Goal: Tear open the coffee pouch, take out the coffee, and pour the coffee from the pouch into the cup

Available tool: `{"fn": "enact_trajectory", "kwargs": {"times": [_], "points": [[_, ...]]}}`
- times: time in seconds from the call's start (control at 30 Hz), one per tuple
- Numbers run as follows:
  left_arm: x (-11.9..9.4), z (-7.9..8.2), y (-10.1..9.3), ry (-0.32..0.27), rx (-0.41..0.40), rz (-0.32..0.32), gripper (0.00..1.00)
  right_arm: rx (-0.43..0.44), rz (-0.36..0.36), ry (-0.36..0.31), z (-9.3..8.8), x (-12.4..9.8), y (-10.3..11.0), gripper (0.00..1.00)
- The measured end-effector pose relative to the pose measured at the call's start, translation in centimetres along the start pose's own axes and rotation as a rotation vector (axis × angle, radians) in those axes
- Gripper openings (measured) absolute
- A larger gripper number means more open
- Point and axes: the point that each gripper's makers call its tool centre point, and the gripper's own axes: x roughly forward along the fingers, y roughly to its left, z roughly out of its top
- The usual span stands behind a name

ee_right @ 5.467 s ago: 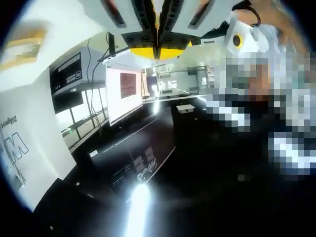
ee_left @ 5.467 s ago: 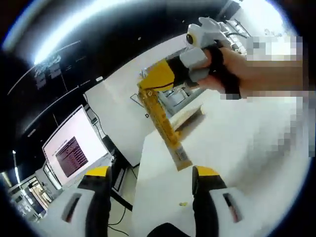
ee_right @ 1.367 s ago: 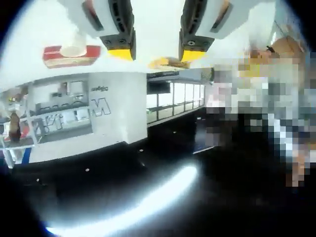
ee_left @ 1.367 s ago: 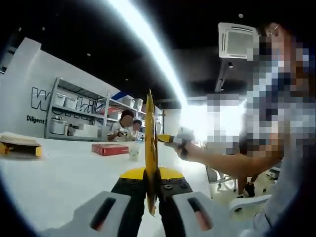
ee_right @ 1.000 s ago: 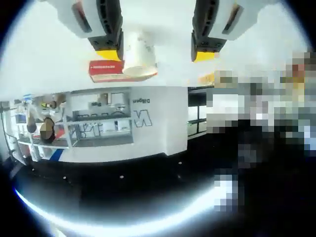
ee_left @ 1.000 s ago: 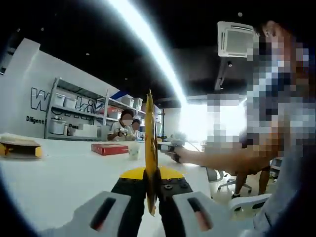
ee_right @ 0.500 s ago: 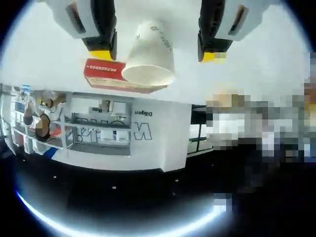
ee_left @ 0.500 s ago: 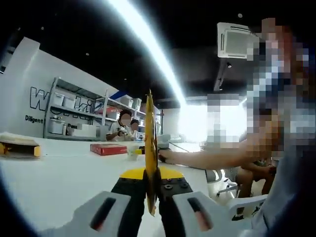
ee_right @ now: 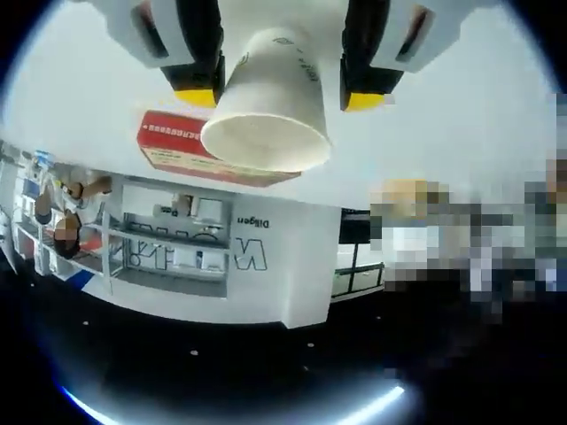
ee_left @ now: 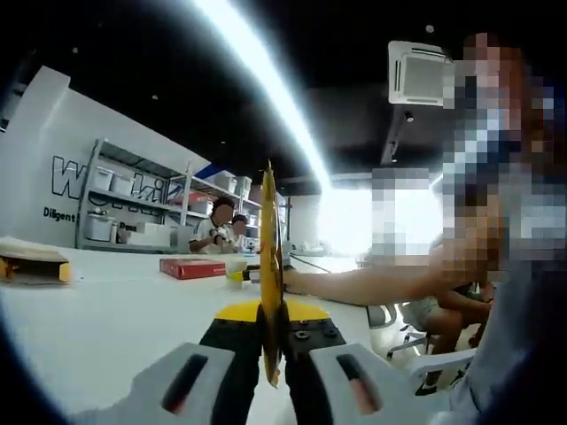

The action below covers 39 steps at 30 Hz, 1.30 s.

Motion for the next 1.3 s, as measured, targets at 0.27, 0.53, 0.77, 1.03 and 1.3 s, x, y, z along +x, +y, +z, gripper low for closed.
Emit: {"fn": "enact_trajectory", "kwargs": {"times": [0.27, 0.53, 0.77, 1.03, 1.3], "points": [[0.0, 0.1, -0.1, -0.006, 0.005, -0.004, 0.11, 0.043, -0.01, -0.006, 0.1, 0.0, -0.8, 0.43], [0.0, 0.2, 0.0, -0.01, 0.004, -0.003, 0.1, 0.05, -0.011, 0.005, -0.1, 0.2, -0.8, 0.4], [-0.1, 0.1, 0.1, -0.007, 0.008, 0.001, 0.1, 0.047, 0.069, -0.001, 0.1, 0.1, 1.3, 0.38], [-0.1, 0.2, 0.1, -0.011, 0.001, -0.002, 0.1, 0.022, 0.244, -0.012, 0.5, -1.1, 6.6, 0.38], [-0.1, 0.2, 0.0, -0.011, 0.002, -0.006, 0.1, 0.021, 0.457, -0.021, 1.3, -3.8, 15.6, 0.38]]}}
